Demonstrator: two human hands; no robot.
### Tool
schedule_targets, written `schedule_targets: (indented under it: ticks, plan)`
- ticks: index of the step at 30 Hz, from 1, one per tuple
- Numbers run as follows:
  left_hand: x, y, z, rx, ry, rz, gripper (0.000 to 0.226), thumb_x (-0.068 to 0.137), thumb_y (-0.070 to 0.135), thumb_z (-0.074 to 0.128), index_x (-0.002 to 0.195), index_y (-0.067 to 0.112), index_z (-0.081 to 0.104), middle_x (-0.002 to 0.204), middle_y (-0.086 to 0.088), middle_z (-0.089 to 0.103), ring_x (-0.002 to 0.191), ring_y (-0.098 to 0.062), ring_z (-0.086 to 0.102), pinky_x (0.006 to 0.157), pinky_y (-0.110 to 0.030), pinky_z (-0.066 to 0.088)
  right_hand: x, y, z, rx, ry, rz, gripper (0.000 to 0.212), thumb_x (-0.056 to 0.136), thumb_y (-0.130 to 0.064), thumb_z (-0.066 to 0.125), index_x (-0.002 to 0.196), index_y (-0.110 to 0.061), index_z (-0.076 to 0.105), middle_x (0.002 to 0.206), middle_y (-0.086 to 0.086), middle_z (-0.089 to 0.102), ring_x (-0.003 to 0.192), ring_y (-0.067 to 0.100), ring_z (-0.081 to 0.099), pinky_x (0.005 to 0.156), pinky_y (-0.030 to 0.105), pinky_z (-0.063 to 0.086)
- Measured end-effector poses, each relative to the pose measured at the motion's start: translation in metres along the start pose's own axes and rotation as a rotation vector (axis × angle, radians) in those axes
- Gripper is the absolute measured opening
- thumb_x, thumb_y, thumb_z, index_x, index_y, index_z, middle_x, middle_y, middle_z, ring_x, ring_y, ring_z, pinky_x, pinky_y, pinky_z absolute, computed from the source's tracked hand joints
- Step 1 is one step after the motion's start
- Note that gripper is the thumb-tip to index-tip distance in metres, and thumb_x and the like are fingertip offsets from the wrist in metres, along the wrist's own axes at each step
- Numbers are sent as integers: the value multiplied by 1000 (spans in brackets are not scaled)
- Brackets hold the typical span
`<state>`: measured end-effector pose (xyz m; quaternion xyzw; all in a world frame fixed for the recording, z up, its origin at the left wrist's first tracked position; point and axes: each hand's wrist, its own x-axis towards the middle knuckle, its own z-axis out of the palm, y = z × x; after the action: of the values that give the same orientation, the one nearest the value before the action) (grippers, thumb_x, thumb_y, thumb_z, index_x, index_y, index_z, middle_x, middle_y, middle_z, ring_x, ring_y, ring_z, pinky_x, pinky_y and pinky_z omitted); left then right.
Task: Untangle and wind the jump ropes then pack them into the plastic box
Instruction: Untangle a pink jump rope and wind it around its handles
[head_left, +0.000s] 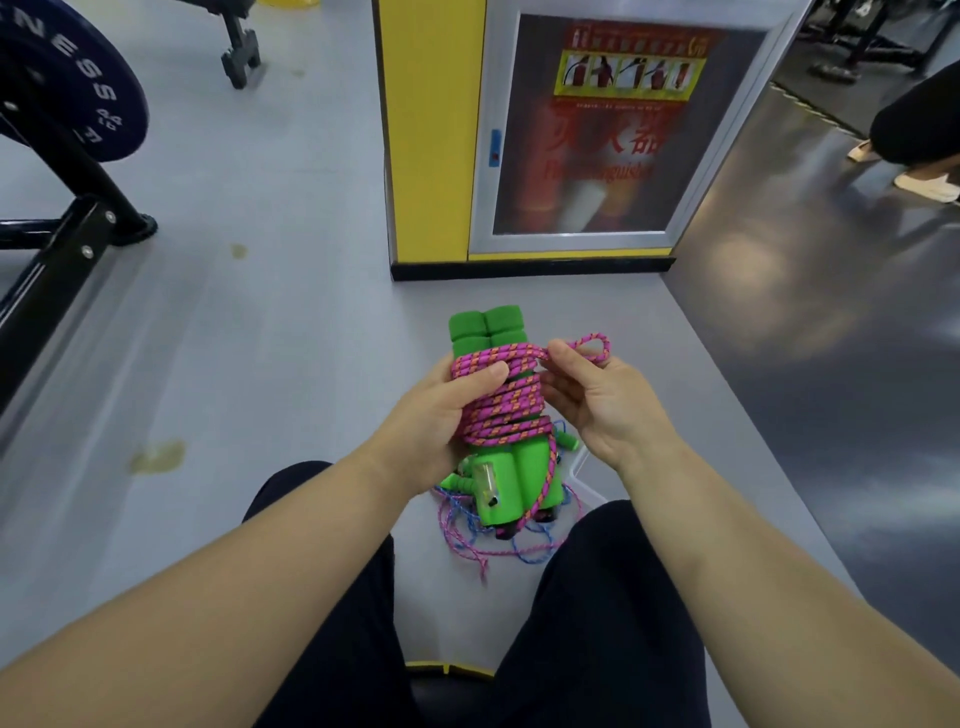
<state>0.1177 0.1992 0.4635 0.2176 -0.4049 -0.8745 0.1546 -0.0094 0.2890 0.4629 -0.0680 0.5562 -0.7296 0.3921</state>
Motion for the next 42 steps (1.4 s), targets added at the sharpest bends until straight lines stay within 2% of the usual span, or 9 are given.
schedule_targets:
  ticks: [6,16,19,25,29,32,36,39,42]
  plan:
    - [-2,1,-11,-66,-19,-82,48,72,38,59,110,8,61,85,-13,72,71,-23,71,68,-38,59,-12,-4,1,-51,-143,-122,12,78,1,61,76,-9,55,60,3,68,54,13,66,57,22,57]
    - [-3,0,-18,-68,-31,-193,41,79,40,54,97,5,63,79,-13,70,66,-23,69,70,-38,58,-13,-10,-11,-1084,-251,-792,23,90,-11,54,106,-22,67,84,-18,62,77,-2,60,73,11,48]
    - [-4,-3,-14,-120,37,-191,36,90,37,49,91,4,62,66,-12,68,53,-21,66,56,-31,58,-13,3,-2,-971,-163,-792,19,90,-14,52,100,-21,65,87,-20,60,84,-2,59,79,14,48]
    - [-4,-9,-8,-257,14,-161,53,71,52,48,92,4,57,58,-6,60,40,-14,56,38,-20,46,-24,20,21,-438,-143,-480,23,91,-6,55,91,-27,65,87,-5,69,80,10,64,76,23,52]
    - [-2,-12,-1,-263,39,-179,55,85,55,39,95,4,57,60,-7,63,45,-15,60,42,-22,50,-27,27,31,-161,-82,-335,17,92,-7,53,91,-19,65,87,-2,69,80,9,64,74,22,52]
    - [1,-19,2,-135,145,-222,57,90,57,38,100,5,60,71,-10,67,60,-19,65,63,-35,58,-28,31,31,-283,68,-384,17,93,-8,51,88,-21,61,87,-5,66,77,-1,61,72,14,49]
    - [-2,-18,-3,215,346,-191,53,93,52,43,80,4,60,65,-7,62,48,-15,60,47,-23,50,-28,36,29,-606,174,-621,14,89,-8,58,92,-21,64,88,-9,62,80,-8,57,74,5,42]
    - [-3,-13,1,53,211,-249,60,94,53,38,112,0,60,83,-14,67,66,-21,67,60,-30,57,-27,34,27,-738,118,-770,15,85,-10,64,94,-19,71,86,-18,60,83,-7,58,77,9,43]
    - [-6,-12,-4,85,28,-220,57,80,49,59,112,2,59,103,-19,60,90,-30,59,82,-38,54,-27,19,26,-637,-27,-651,20,83,-6,66,94,-21,70,86,-17,65,82,-7,62,76,8,44]
